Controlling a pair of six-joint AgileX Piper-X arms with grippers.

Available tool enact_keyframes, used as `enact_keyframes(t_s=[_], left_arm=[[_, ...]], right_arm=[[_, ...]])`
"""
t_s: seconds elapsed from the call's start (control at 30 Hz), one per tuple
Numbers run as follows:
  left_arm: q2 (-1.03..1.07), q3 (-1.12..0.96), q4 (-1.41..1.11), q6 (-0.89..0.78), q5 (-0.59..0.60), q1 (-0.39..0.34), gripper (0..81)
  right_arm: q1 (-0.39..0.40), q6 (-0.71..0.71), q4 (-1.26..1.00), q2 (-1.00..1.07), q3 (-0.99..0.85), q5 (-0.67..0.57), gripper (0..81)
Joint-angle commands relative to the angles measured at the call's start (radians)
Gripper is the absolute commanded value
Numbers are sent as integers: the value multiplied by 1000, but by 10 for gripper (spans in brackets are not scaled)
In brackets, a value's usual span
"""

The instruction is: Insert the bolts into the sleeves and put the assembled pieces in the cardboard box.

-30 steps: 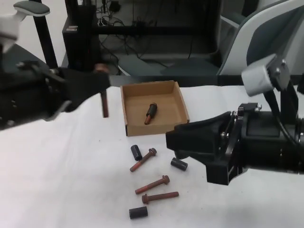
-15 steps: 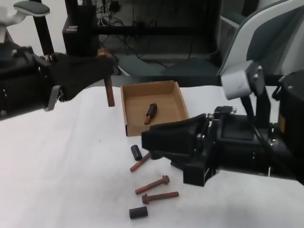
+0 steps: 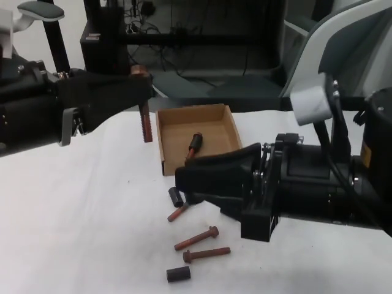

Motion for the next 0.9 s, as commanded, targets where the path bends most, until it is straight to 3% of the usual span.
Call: enact_keyframes(t_s=[0.0,0.13,0.43,0.87], left_arm=[[-11,-2,-28,-2,22,-4,17],[-11,-2,-47,9,46,-17,17],[70,-2,-50,140,27,-126,17],[99,-2,-77,156,2,-128,17]], right_arm=[[1,24,-37,4,-4,-8,6],[1,24,-37,19,-4,-8,6],[1,24,-37,71,-4,-23,6],[-1,24,-42,71,-4,-30,6]])
